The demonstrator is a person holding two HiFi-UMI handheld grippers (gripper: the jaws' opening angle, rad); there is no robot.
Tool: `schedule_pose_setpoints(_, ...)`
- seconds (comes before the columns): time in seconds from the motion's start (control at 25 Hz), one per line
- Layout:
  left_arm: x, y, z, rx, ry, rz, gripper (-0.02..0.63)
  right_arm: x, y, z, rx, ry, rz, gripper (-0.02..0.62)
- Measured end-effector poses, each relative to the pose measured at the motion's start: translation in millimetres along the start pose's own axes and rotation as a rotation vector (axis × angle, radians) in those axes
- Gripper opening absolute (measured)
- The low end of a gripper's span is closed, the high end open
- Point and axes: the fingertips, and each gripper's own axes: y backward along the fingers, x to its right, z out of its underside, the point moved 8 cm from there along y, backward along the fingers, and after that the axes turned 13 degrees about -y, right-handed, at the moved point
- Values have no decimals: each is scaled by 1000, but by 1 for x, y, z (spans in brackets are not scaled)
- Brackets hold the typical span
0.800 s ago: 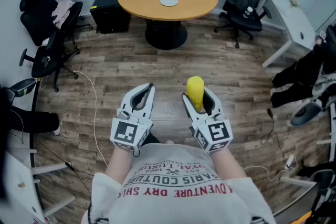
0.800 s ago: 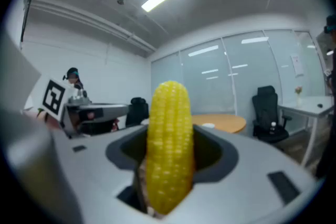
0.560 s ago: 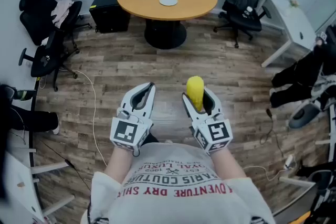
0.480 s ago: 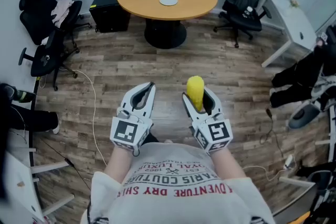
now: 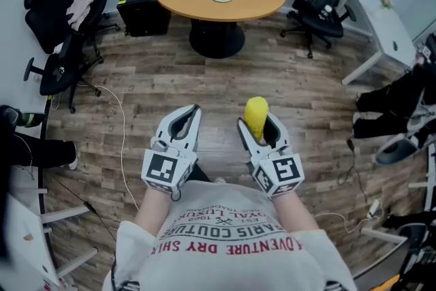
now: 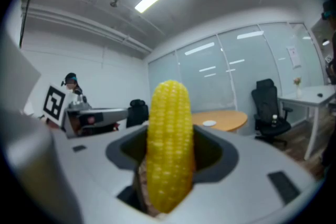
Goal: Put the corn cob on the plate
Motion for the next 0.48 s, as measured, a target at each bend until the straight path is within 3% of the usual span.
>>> schedule_pose_setpoints(0.48,-67,-54,23,-3,30,55,34,10,-74,-11,4,-16,43,264)
